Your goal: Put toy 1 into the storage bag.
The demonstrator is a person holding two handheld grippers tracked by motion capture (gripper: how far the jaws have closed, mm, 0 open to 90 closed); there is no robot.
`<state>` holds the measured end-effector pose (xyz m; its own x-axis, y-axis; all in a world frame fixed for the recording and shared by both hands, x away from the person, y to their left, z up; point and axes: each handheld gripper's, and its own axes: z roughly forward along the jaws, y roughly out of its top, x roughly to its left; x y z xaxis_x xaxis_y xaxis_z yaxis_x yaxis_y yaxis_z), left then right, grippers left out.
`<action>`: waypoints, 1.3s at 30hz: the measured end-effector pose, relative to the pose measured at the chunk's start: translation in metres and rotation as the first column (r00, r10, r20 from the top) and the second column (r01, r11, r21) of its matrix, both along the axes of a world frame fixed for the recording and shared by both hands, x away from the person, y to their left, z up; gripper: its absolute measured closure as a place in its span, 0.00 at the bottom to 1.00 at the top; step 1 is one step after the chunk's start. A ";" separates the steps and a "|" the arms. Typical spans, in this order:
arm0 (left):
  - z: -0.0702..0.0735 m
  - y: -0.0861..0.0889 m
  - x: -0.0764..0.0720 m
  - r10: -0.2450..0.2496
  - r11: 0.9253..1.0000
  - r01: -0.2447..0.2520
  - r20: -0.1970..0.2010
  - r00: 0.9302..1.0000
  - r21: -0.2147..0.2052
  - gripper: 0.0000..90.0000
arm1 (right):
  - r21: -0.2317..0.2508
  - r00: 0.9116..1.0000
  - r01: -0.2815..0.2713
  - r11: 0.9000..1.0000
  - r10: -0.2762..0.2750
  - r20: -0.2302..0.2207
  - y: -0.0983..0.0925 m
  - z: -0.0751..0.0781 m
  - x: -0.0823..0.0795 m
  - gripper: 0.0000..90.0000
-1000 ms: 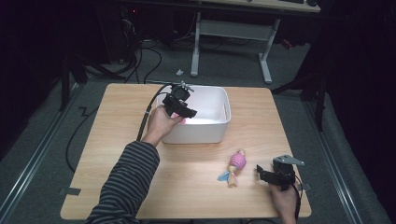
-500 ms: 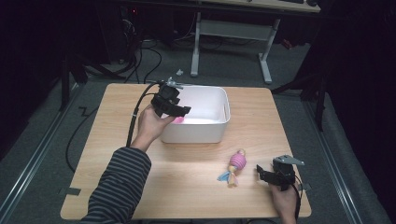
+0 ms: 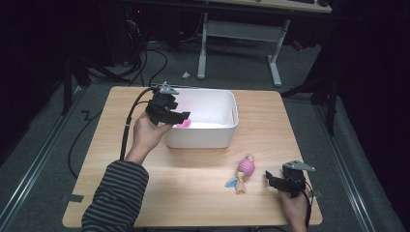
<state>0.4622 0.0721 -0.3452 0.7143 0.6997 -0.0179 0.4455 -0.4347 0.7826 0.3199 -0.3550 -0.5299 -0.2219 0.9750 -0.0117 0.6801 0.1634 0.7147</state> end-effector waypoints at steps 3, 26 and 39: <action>0.000 0.006 -0.005 0.008 1.000 -0.008 0.005 1.000 -0.012 0.46 | 0.000 1.000 0.000 1.000 0.000 0.000 0.000 0.000 0.000 0.27; -0.012 0.046 -0.036 0.077 0.994 -0.073 0.046 0.996 -0.076 0.47 | -0.001 1.000 -0.002 1.000 0.002 0.001 0.000 0.000 0.000 0.27; -0.021 0.066 -0.052 0.112 0.989 -0.107 0.047 0.993 -0.102 0.46 | -0.002 1.000 -0.002 1.000 0.002 0.001 0.000 0.000 0.000 0.27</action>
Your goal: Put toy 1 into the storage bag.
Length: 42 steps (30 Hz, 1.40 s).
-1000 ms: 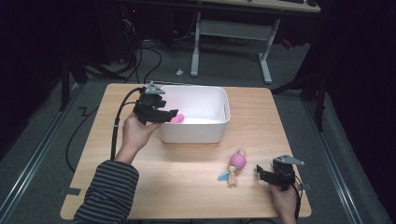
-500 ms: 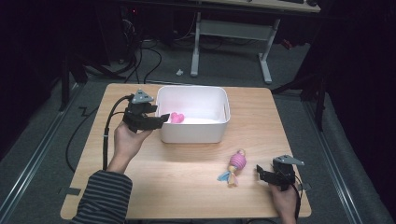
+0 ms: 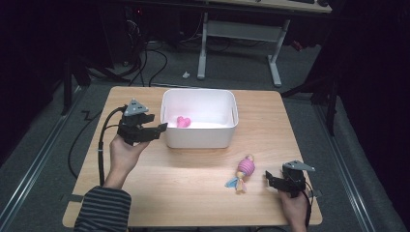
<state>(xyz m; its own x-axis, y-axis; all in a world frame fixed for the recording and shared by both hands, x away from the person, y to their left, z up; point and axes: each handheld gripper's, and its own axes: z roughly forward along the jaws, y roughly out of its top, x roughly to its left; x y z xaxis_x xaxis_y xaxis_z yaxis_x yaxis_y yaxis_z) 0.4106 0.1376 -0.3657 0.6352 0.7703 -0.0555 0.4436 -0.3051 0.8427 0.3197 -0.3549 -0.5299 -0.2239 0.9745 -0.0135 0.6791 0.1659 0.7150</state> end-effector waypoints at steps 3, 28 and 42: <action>-0.005 0.003 -0.003 0.009 1.000 -0.009 -0.009 1.000 -0.010 0.46 | 0.000 1.000 0.000 1.000 0.000 0.001 0.000 0.000 0.000 0.27; -0.046 0.020 -0.023 0.049 0.997 -0.053 -0.080 0.996 -0.048 0.46 | -0.001 1.000 -0.003 1.000 0.003 0.001 0.000 0.000 0.000 0.27; -0.071 0.024 -0.029 0.064 0.996 -0.071 -0.121 0.991 -0.058 0.45 | 0.000 1.000 -0.003 1.000 0.003 0.001 0.000 0.000 0.000 0.27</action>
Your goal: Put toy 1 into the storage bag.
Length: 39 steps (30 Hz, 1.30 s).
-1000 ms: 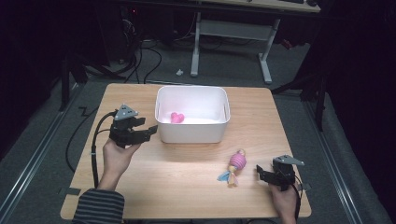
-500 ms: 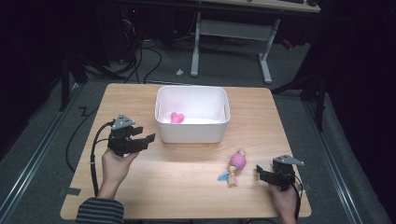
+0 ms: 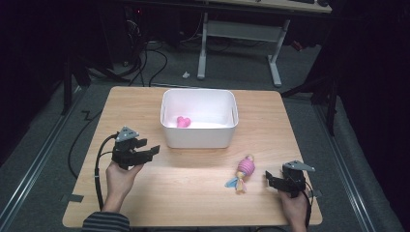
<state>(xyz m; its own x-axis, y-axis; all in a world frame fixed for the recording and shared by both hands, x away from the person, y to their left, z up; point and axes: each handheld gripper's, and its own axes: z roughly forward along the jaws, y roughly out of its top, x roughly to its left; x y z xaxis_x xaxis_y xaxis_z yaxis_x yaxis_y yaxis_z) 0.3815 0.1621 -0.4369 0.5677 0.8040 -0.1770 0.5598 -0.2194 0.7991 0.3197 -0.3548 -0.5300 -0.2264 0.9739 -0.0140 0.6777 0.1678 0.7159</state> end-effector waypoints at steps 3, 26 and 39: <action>-0.005 0.001 -0.001 0.002 1.000 -0.002 -0.009 1.000 -0.003 0.45 | 0.000 1.000 0.000 1.000 0.000 0.000 0.000 0.000 0.000 0.27; -0.042 -0.004 -0.004 0.027 0.999 -0.025 -0.056 0.998 0.044 0.44 | 0.000 1.000 0.001 1.000 -0.001 0.000 0.000 0.000 0.000 0.27; -0.068 -0.009 -0.001 0.038 0.998 -0.032 -0.113 0.993 0.059 0.44 | 0.000 1.000 0.001 1.000 -0.001 0.000 0.000 0.000 0.000 0.27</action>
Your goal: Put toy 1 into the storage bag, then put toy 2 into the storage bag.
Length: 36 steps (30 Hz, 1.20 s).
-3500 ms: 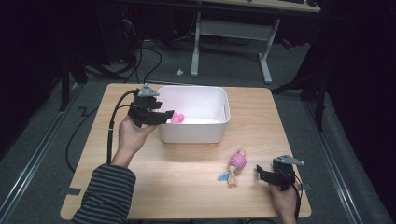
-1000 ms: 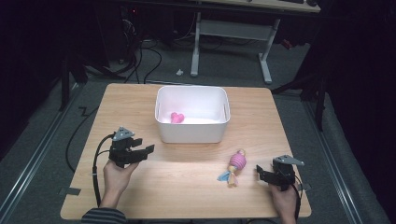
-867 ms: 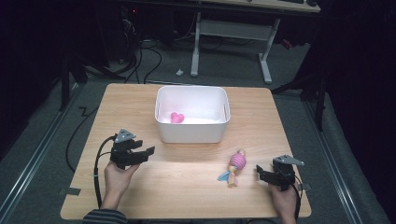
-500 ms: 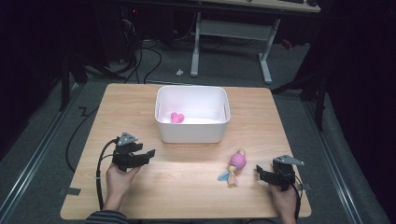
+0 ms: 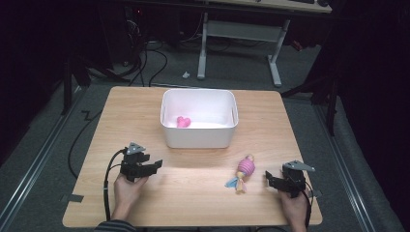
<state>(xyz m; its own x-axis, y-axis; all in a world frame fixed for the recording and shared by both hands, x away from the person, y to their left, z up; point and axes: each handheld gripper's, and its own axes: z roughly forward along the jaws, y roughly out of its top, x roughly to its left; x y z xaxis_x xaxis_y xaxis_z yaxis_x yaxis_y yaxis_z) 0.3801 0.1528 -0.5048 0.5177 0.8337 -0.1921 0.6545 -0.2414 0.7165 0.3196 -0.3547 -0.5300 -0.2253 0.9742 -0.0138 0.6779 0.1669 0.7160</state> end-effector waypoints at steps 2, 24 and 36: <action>-0.003 -0.002 0.001 -0.005 1.000 0.005 -0.002 1.000 0.007 0.44 | 0.000 1.000 0.000 1.000 0.000 0.000 0.000 0.000 0.000 0.27; -0.027 -0.018 0.000 0.008 0.994 -0.016 0.078 0.997 0.113 0.43 | 0.000 1.000 0.001 1.000 -0.001 0.000 0.000 0.000 0.000 0.27; -0.031 -0.021 0.001 -0.003 0.990 -0.013 0.113 0.994 0.142 0.35 | 0.005 1.000 -0.008 1.000 0.008 -0.006 0.000 0.000 0.000 0.24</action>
